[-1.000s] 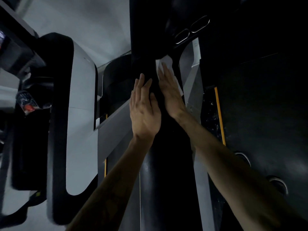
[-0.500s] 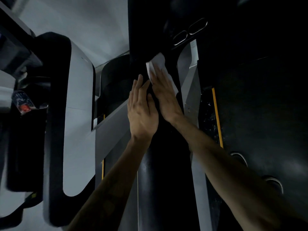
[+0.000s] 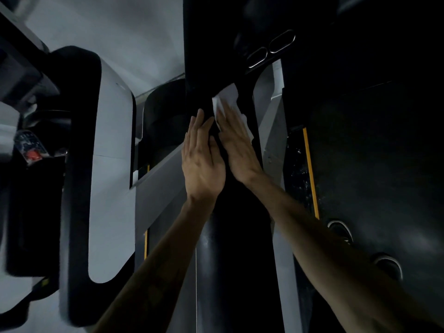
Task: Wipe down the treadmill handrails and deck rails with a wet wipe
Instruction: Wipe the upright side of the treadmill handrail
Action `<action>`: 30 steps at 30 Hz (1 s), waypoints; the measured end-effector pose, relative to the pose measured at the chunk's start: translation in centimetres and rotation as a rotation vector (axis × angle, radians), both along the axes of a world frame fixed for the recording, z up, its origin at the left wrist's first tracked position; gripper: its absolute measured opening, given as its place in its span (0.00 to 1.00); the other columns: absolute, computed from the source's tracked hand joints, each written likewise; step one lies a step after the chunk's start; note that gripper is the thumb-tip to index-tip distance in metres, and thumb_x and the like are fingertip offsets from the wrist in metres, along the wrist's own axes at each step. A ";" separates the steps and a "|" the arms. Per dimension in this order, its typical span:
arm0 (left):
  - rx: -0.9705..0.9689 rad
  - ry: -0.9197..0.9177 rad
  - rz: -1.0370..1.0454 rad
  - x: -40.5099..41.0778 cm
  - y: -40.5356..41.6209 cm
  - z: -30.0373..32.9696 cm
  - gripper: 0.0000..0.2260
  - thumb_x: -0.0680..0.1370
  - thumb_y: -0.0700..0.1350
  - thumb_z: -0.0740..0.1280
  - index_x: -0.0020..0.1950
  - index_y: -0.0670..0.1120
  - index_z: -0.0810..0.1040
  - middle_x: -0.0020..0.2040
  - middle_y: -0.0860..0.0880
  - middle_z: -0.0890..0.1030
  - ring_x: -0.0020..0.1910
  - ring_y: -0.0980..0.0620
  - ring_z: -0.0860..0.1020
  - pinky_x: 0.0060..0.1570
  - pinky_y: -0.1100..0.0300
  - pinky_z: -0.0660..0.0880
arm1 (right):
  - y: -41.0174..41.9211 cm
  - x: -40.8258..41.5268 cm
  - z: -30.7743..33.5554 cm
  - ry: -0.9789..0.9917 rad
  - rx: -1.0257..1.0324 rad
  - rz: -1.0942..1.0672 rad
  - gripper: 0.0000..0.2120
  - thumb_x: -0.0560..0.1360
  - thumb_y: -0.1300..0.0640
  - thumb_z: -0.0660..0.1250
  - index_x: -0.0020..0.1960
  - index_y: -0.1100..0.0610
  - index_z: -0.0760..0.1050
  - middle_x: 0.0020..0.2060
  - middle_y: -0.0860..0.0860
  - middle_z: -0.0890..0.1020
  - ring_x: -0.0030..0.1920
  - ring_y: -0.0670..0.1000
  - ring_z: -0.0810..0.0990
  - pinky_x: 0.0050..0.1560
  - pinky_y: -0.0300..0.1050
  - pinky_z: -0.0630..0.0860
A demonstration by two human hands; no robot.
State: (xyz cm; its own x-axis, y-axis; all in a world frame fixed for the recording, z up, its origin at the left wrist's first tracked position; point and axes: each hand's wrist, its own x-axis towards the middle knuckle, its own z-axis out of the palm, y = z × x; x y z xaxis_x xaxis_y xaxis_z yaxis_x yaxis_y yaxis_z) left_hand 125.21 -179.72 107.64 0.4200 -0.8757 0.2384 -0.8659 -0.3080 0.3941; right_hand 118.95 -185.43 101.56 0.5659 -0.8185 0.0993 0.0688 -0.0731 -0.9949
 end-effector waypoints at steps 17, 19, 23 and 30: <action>0.024 -0.012 0.026 -0.1 0.1 0.3 0.20 0.85 0.44 0.52 0.73 0.41 0.74 0.79 0.45 0.68 0.80 0.48 0.63 0.78 0.45 0.62 | 0.8 0.3 -1.8 0.057 0.016 -0.040 0.27 0.85 0.45 0.45 0.82 0.46 0.47 0.82 0.41 0.45 0.82 0.45 0.40 0.81 0.63 0.41; 0.023 -0.017 0.030 0.0 0.1 0.2 0.18 0.85 0.42 0.55 0.74 0.42 0.74 0.79 0.45 0.68 0.80 0.48 0.63 0.78 0.46 0.62 | -1.0 1.1 -1.4 0.078 0.067 -0.048 0.28 0.84 0.41 0.44 0.83 0.45 0.48 0.81 0.38 0.44 0.82 0.45 0.39 0.81 0.64 0.39; 0.034 -0.042 0.031 0.2 0.2 0.1 0.17 0.85 0.38 0.58 0.74 0.42 0.74 0.79 0.46 0.68 0.80 0.48 0.62 0.78 0.48 0.61 | -1.6 0.9 -1.9 0.070 0.223 -0.059 0.25 0.87 0.44 0.46 0.84 0.44 0.48 0.83 0.42 0.45 0.82 0.45 0.40 0.81 0.61 0.40; 0.038 -0.041 0.032 0.0 0.2 0.3 0.17 0.85 0.39 0.57 0.73 0.42 0.74 0.79 0.46 0.68 0.80 0.48 0.62 0.78 0.45 0.62 | 4.8 -1.0 -2.1 -0.038 0.173 -0.200 0.24 0.86 0.56 0.54 0.81 0.60 0.60 0.81 0.55 0.60 0.82 0.52 0.55 0.82 0.54 0.55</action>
